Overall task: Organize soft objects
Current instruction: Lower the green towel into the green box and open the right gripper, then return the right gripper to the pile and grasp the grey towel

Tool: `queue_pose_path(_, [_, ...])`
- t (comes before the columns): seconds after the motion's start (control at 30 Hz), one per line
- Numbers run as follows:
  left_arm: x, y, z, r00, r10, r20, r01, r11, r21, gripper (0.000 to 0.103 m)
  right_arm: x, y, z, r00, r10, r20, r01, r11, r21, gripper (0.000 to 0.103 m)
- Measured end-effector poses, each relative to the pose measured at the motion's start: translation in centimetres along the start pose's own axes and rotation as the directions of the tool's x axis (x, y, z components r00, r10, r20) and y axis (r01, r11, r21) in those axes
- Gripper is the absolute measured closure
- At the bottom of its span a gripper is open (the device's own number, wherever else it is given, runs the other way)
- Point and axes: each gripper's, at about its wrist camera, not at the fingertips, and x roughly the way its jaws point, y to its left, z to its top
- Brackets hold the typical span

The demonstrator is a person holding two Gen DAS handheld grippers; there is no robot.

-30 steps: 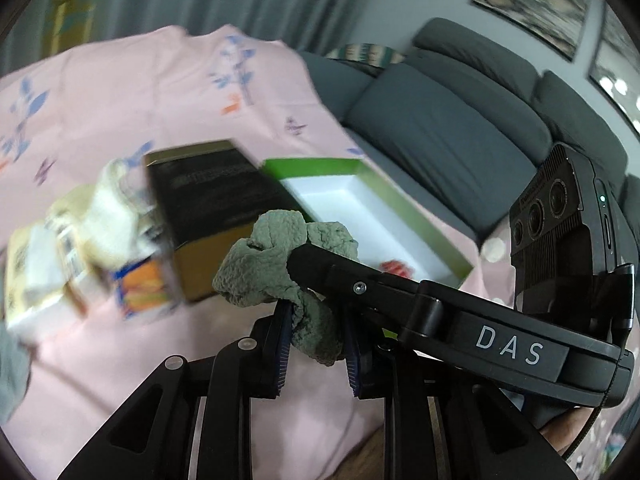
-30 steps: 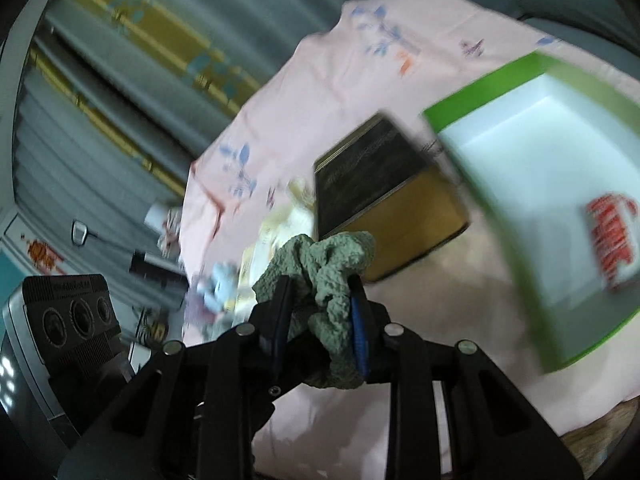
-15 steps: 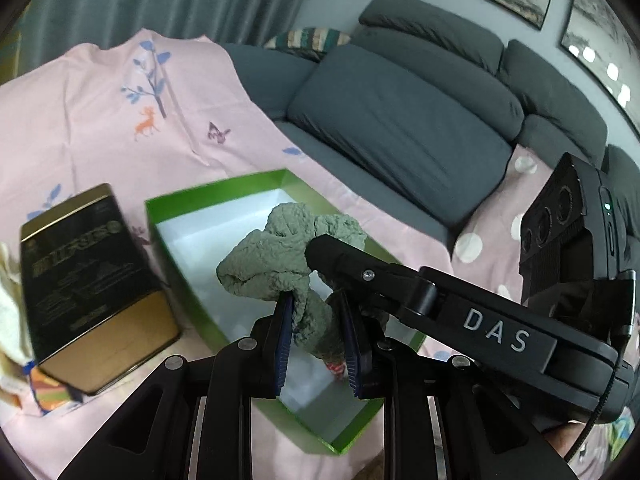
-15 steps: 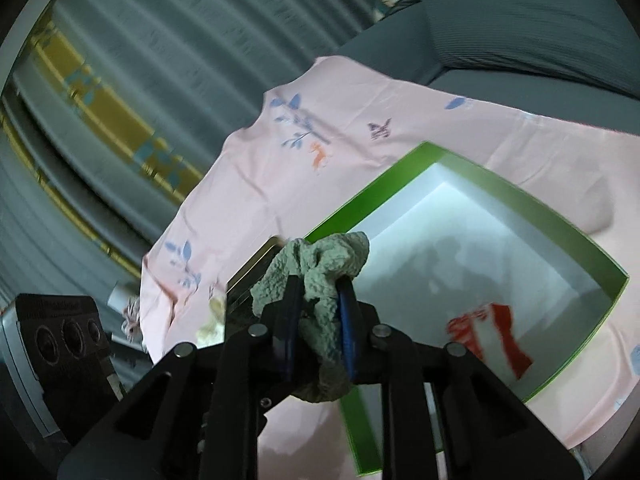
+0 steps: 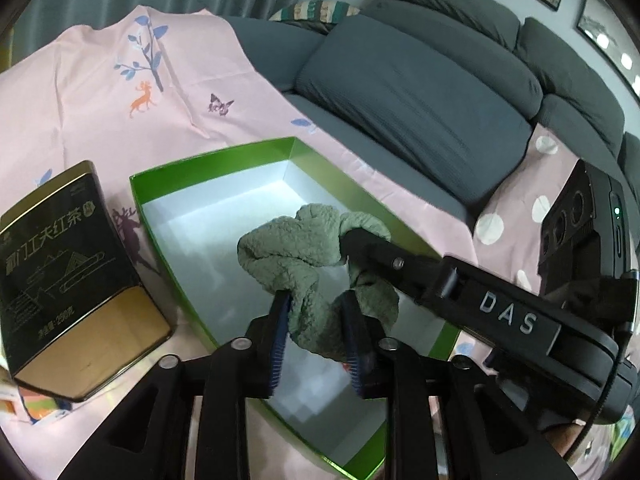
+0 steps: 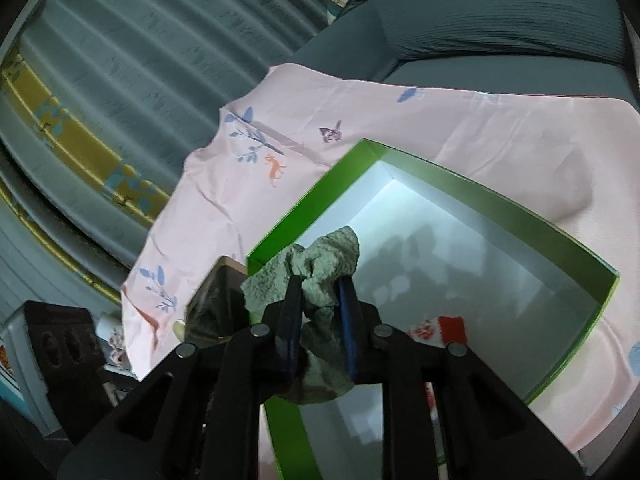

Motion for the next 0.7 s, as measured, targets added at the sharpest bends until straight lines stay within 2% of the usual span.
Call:
queue_pose_path(0.03, [-0.2,0.0,-0.1,1.0,-0.003,-0.006,0.003,1.0,0.001,0.048,-0.2,-0.1,0.0,1.0,-0.013,0.008,0.013,1.0,0.002,0.063])
queue_pose_path(0.1, [-0.6,0.2,-0.4,1.0,-0.008,0.01,0.008,1.0,-0.007,0.029,-0.6,-0.1,-0.1,0.999,-0.023,0.024,0.023,1.0,-0.003,0.049])
queue_pose_path(0.3, [-2.7,0.8,-0.9,0.999,0.029,0.022,-0.028,0.999,-0.044,0.028,-2.3,0.4,-0.3,0.997,-0.038,0.059,0.04,0.999,-0.02,0.048])
queue_pose_path(0.4, [-4.4,1.2,-1.5,0.998,0.039,0.042,-0.036,0.998,-0.061,0.026,-3.2,1.0,-0.7,0.997,-0.047,0.063,0.049,0.998,-0.034,0.037])
queue_pose_path(0.5, [-6.1,2.1,-2.6,0.998,0.052,0.045,-0.048,0.995,-0.089,0.025,-3.8,1.9,-1.4,0.997,-0.059,0.053,0.062,0.997,-0.055,0.035])
queue_pose_path(0.57, [-7.3,3.0,-3.4,0.995,0.085,0.047,-0.079,0.99,-0.117,0.025,-4.1,2.5,-1.9,0.998,-0.052,0.042,0.055,0.996,-0.063,0.024])
queue_pose_path(0.7, [-10.9,5.9,-6.0,0.986,0.153,0.067,-0.138,0.972,-0.193,0.025,-4.1,4.5,-3.3,1.0,-0.007,-0.004,0.007,0.995,-0.104,0.019])
